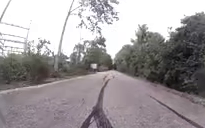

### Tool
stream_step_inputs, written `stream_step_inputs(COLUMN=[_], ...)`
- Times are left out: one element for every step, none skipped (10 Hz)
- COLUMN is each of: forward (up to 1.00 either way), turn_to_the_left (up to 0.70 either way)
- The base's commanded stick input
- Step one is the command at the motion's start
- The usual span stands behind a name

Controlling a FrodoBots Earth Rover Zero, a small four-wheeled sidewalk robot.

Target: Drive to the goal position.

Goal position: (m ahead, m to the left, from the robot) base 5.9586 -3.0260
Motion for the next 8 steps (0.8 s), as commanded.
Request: stream_step_inputs(forward=[0.50, 0.50, 0.50, 0.50, 0.50, 0.50, 0.50, 0.50], turn_to_the_left=[0.00, 0.00, 0.00, 0.00, 0.00, 0.00, 0.00, 0.00])
